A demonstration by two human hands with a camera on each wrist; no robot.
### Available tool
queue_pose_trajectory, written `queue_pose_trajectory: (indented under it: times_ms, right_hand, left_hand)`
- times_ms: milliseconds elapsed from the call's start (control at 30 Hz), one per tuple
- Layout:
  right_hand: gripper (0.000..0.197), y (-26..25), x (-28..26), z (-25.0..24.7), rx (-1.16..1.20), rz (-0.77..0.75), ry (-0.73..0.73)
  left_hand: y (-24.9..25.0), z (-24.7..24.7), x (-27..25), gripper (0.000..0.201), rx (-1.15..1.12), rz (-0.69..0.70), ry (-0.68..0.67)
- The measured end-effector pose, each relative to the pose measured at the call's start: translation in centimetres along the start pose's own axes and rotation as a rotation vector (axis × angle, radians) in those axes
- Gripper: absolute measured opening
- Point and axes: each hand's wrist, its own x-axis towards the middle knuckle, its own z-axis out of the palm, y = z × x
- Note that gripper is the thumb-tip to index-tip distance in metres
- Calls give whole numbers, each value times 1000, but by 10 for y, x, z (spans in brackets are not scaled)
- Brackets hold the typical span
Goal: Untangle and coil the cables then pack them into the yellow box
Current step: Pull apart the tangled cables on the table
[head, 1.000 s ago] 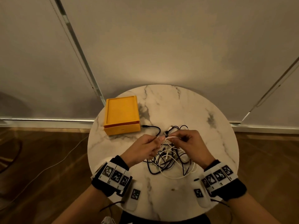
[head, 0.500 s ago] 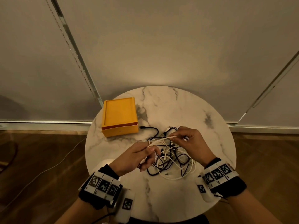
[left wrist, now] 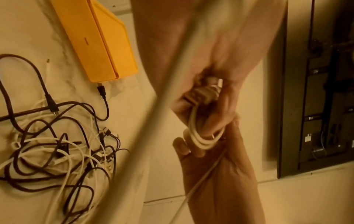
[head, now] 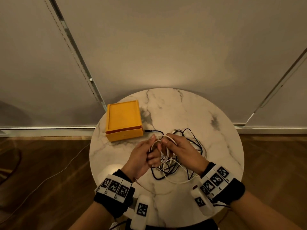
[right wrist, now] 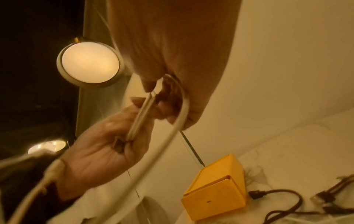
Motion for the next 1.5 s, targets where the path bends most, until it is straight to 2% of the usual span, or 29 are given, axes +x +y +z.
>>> queue_pose_trajectory:
  times_ms: [100,200,300,367,433,500,567,633,700,800,900,1033,1133,1200,1267,1367,1400,1433,1500]
  right_hand:
    - [43,8,-1,-2,-41,24,39]
    - [36,4,-2,3,149,36,-7]
    - [29,2,1,5,120,2,-35]
    - [32,5,0,3,115,12,-14]
    - [31,7,-2,-4,125,50,-18]
    - [32,8,-6,-8,59,76,-85]
    - [32,9,-7,-8,52,68,-143]
    - [32,9,-6,-8,113,56,-97]
    - [27,11,-5,-11,141,55,32]
    - [13,17,-9,-15,189,77,206]
    - [19,26,-19,-11,267,138,312]
    - [21,36,-28,-5,319,215,363]
    - [25,38,-32,-8,616,318,318]
    - [26,37,-33,-10,691,375,263]
    - [22,34,-36,-9,476,377,172]
    - [21,32,-42,-5,-247,214,-41]
    - [22,32,-43,-4,-466,121,-108]
    - [24,32,-43,-4,-629,41,-163]
    - [29,30,-43,-6,-817,-83,-217]
  left_hand:
    - [-4,-1,2,29,114,126,88]
    - [-9,1,5,25,224,216,162]
    - [-15,5,6,27,224,227,232]
    - [-12,4,3,24,73,141,146]
    - [0,5,1,21,-7,-44,-16]
    - [11,7,3,26,86,-213,-126]
    - [19,6,8,29,174,-255,-134]
    - [21,9,11,32,201,-216,-120]
    - [19,14,12,39,146,-141,-62]
    - [18,15,14,40,-108,8,121]
    - [15,17,9,34,-386,64,136]
    - [14,17,2,35,-563,110,138]
    - [23,10,5,29,-584,159,253]
    - [24,8,6,30,-535,189,319]
    - [24,10,8,33,-506,228,284]
    - [18,10,11,34,-365,320,207]
    - [13,9,11,33,-199,360,189]
    - [8,5,11,32,69,403,162]
    - [-2,-6,8,36,785,476,58]
